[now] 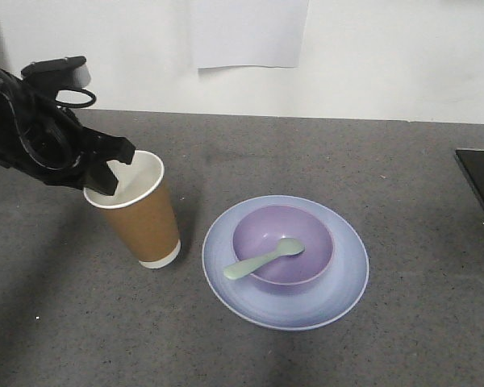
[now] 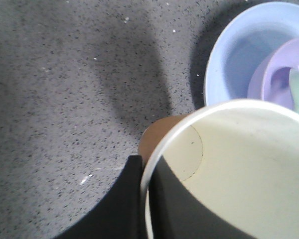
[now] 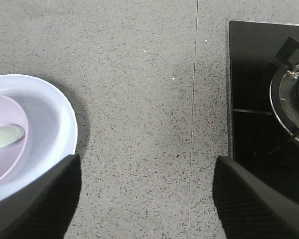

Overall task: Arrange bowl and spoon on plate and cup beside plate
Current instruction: 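Slide the paper cup toward the plate with the left gripper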

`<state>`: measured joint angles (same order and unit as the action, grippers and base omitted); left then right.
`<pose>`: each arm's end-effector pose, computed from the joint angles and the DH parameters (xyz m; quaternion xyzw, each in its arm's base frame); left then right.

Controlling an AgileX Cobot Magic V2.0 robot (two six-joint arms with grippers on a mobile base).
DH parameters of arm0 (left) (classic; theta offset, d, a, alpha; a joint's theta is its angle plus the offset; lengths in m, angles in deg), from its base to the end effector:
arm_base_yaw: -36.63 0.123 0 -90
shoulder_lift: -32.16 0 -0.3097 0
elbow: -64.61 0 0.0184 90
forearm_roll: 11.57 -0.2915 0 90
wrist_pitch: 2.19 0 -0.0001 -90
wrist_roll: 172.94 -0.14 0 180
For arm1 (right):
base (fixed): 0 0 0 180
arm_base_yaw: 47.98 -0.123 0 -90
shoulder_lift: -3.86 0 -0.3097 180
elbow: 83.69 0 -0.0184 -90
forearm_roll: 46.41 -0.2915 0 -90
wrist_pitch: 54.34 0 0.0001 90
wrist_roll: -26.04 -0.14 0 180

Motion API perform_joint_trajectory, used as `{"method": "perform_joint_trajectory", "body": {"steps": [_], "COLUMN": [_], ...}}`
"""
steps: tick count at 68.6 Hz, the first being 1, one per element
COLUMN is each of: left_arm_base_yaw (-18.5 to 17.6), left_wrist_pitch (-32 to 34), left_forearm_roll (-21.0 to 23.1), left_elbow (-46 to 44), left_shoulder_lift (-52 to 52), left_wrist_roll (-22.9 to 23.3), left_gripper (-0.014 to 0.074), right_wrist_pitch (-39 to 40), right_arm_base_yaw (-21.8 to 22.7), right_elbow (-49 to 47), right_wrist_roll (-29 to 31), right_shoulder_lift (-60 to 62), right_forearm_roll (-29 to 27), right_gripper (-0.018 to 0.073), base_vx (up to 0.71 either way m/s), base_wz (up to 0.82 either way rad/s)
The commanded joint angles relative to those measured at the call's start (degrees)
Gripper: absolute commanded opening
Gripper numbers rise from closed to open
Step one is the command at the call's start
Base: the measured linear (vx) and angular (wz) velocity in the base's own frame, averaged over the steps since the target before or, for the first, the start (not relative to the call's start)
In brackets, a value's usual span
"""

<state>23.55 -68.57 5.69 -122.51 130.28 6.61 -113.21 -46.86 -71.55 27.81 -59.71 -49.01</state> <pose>0.3707 -0.1252 0.3194 0.0824 0.9665 -0.1670 0.1766 0.2398 0.0008 0.3919 -0.0019 0.9222 0.0127 0.3864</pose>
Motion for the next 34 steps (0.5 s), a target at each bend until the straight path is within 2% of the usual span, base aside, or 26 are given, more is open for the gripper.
{"method": "perform_joint_trajectory", "body": {"steps": [1, 17, 24, 34], "left_arm_base_yaw": [-1.1, -3.2, -3.3, -3.4], "left_wrist_pitch": [2.1, 2.4, 2.4, 2.4], "left_forearm_roll": [1.0, -0.4, -1.9, -1.9], "left_elbow": [-1.2, -1.1, -1.1, -1.1], "left_shoulder_lift": [-1.0, -0.3, -0.3, -0.3], "left_wrist_roll": [0.9, 1.2, 2.1, 2.1], "left_gripper": [-0.0008, -0.0008, -0.0008, -0.0008], "right_wrist_pitch": [3.5, 3.4, 3.4, 3.4], "right_arm_base_yaw": [0.4, 0.4, 0.4, 0.4], "right_elbow": [-1.4, -1.4, -1.4, -1.4], "right_wrist_roll": [0.6, 0.7, 0.7, 0.7], "right_shoulder_lift": [0.6, 0.6, 0.6, 0.6], "right_forearm_roll": [-0.2, -0.3, -0.5, -0.5], "right_gripper": [0.0542, 0.0542, 0.0542, 0.0542], "base_vx": [0.0, 0.0, 0.0, 0.0], "base_wz": [0.0, 0.0, 0.0, 0.0]}}
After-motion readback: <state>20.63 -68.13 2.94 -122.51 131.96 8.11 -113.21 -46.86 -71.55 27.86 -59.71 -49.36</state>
